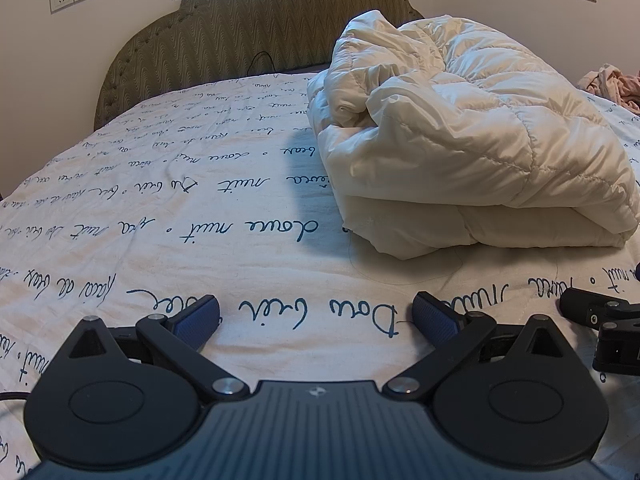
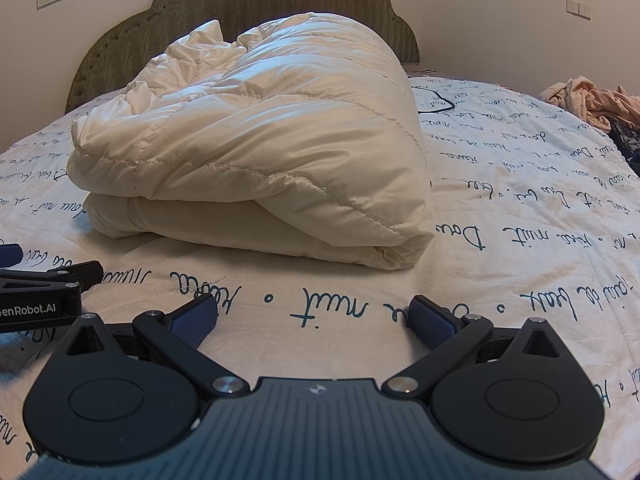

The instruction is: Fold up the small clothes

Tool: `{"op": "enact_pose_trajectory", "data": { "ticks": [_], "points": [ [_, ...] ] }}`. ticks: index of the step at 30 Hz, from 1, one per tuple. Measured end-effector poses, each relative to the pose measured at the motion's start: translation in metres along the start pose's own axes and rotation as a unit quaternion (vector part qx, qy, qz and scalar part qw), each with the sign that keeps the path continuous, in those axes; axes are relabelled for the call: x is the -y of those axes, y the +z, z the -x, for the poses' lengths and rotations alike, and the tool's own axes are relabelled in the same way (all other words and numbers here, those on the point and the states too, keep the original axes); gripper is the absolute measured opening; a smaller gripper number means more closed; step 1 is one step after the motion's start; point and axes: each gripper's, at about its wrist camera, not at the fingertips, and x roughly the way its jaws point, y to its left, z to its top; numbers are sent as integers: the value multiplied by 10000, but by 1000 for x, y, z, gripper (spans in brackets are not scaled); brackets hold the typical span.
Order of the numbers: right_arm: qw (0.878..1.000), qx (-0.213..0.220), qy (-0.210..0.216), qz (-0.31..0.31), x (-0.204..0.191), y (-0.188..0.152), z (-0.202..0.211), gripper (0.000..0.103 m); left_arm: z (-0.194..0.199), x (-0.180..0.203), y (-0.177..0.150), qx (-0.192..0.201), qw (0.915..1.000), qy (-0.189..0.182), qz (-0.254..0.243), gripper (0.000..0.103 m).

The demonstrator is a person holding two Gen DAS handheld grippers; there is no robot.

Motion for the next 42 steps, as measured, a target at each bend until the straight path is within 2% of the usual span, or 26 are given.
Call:
{"op": "enact_pose_trajectory", "data": {
  "ticks": [42],
  "points": [
    [10000, 43, 14, -60, 1, 0, 2, 103, -1, -2, 1, -46, 9999, -49, 84, 103]
  ]
}}
